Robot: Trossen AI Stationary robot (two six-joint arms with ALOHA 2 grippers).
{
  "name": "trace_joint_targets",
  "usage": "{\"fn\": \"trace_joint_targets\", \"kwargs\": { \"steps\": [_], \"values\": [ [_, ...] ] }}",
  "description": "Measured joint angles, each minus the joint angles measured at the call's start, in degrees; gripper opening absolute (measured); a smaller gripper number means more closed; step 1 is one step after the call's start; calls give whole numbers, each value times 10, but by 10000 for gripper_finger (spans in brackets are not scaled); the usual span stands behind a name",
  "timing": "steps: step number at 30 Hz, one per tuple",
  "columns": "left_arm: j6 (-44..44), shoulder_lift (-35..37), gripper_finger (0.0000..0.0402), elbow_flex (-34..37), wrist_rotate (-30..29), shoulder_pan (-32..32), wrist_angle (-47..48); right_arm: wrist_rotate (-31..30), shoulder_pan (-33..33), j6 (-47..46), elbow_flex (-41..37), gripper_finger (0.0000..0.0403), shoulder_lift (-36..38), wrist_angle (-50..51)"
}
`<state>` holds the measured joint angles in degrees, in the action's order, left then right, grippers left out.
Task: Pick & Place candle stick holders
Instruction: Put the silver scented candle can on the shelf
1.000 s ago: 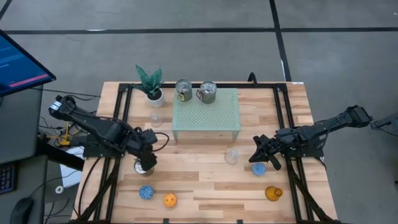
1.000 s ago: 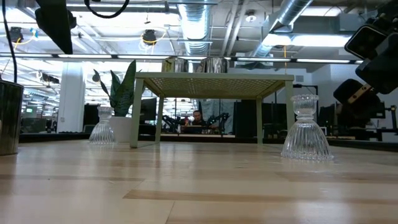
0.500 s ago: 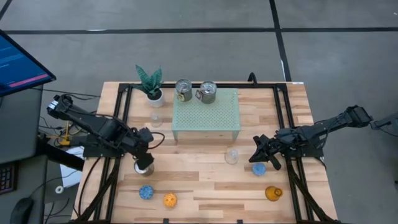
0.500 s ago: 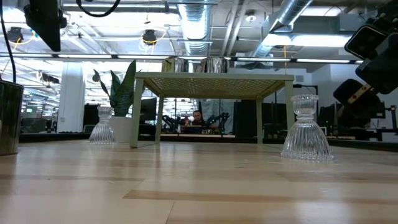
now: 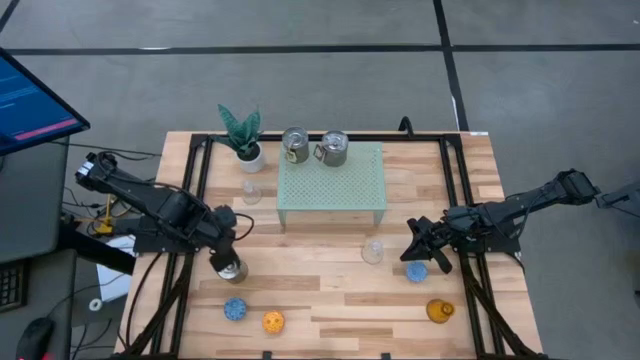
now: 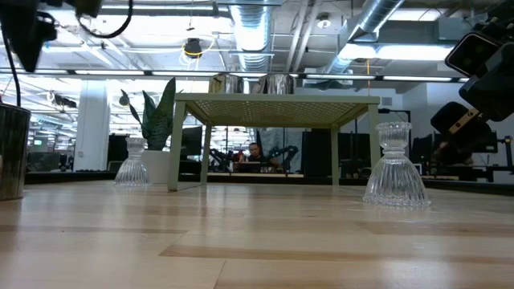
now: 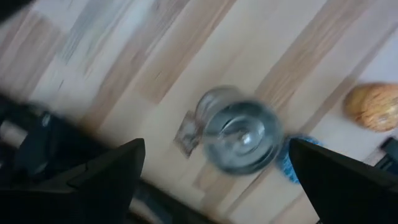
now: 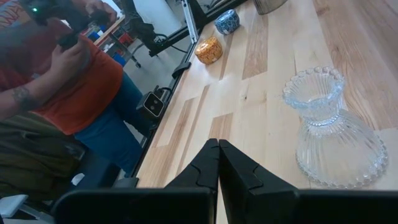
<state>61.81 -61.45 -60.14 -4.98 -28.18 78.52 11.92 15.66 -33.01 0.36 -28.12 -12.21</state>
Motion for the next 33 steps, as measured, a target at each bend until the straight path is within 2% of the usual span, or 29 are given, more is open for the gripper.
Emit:
{"fn": "trace_joint_targets", "kwargs": {
  "steps": [6, 13, 24, 33],
  "values": [
    [2, 5, 399, 32, 36, -3, 5, 0, 0, 0, 0, 0, 0, 0],
    [0, 4, 399, 78, 36, -8, -69, 0, 0, 0, 0, 0, 0, 0],
    [4, -1, 399, 82, 43, -10, -112, 0, 0, 0, 0, 0, 0, 2],
    [73, -29, 398, 82, 48, -66, -123, 0, 0, 0, 0, 0, 0, 2]
  ]
}}
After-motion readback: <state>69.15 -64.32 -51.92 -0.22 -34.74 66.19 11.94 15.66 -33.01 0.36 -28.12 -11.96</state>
